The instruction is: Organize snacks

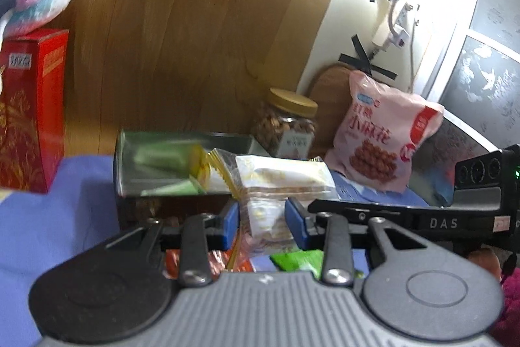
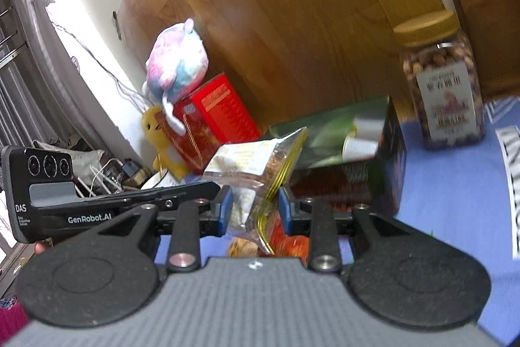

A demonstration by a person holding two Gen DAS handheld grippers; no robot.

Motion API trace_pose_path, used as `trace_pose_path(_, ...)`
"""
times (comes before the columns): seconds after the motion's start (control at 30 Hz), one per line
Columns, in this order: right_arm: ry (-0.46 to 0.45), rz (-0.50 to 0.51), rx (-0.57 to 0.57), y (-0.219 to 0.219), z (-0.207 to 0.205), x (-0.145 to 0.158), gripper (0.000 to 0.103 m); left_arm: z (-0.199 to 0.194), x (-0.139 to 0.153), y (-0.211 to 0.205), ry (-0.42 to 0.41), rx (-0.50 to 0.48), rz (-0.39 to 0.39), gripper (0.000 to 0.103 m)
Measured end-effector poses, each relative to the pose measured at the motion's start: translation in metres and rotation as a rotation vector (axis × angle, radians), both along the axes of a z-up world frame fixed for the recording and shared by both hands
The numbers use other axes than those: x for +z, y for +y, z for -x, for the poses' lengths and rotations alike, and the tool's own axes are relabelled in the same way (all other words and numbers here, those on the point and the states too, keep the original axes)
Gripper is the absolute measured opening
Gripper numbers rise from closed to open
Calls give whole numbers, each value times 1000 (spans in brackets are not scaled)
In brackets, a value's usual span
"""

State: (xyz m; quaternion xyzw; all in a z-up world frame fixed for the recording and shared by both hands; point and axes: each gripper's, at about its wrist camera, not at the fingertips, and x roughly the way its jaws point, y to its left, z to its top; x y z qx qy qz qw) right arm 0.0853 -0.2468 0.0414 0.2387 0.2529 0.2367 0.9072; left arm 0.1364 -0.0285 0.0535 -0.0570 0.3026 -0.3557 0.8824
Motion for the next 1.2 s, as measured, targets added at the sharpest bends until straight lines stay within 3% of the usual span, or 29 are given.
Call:
trace_pose_path(0.47,1,18,-10,-10,-73,-3,33,-77,-7,-15,-13,42,-38,32)
trace_pose_path(0.77,59,70,-33,-3,-118,-26,33,-121,-38,-21,43,88,-87,32)
trace_pose_path(0.83,38,114,-33,4,-120,-26,33,-125,-46,-21,47,108,-114,29)
trace_pose_path(0.93,41,119,-26,14,-124,-23,41,-125,-52,-20,49,139,-139,32)
trace_pose_path(1.03,-17,185,-56,22,-117,-13,42,-120,-50,-16,37,159,-147,32)
trace_pose_path(1.2,-61,151,-76,16,-91,1,41,-99,-38,-8,9,183,-149,32)
